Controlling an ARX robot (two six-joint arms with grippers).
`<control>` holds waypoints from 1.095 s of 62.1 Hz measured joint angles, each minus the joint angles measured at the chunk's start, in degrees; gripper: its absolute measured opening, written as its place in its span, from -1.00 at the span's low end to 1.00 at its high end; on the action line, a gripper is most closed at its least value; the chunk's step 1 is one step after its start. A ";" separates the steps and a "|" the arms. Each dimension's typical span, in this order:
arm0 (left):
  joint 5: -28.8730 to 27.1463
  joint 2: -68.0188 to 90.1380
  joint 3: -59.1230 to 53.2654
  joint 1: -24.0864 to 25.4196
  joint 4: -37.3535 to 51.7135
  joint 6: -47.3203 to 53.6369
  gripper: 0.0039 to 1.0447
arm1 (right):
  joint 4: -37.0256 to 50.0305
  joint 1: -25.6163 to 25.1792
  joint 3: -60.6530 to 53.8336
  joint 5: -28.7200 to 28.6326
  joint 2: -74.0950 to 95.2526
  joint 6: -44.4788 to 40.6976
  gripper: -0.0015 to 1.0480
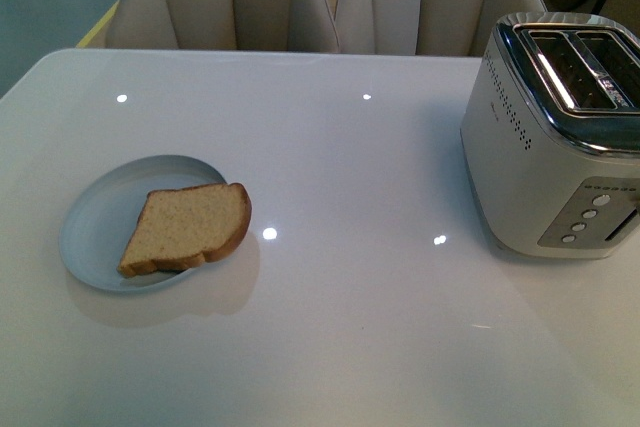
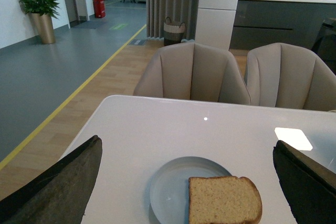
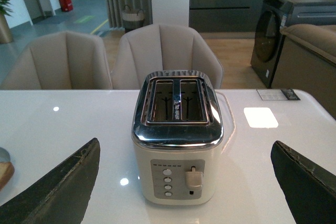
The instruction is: Left arm holds plate, right arm toasts bread
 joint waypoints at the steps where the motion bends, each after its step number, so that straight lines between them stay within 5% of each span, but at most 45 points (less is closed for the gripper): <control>1: 0.00 0.00 0.00 0.00 0.00 0.00 0.87 | 0.00 0.00 0.00 0.00 0.00 0.00 0.83; 39: 0.28 0.09 0.04 0.02 -0.15 -0.07 0.87 | 0.00 0.00 0.00 0.00 0.00 0.00 0.83; 45: 9.40 10.32 7.30 1.62 -17.22 -2.51 0.87 | 0.00 0.00 0.00 -0.07 0.00 0.00 0.83; 50: 10.10 17.94 10.03 1.03 -21.77 -3.45 0.87 | 0.00 0.00 0.00 0.00 -0.02 0.00 0.83; 58: 9.18 25.83 12.09 -0.39 -16.02 -3.80 0.87 | 0.00 0.00 0.00 0.00 -0.02 0.00 0.83; 68: 10.69 55.30 18.49 1.38 7.85 -4.09 0.87 | 0.00 0.00 0.00 0.00 -0.02 0.00 0.83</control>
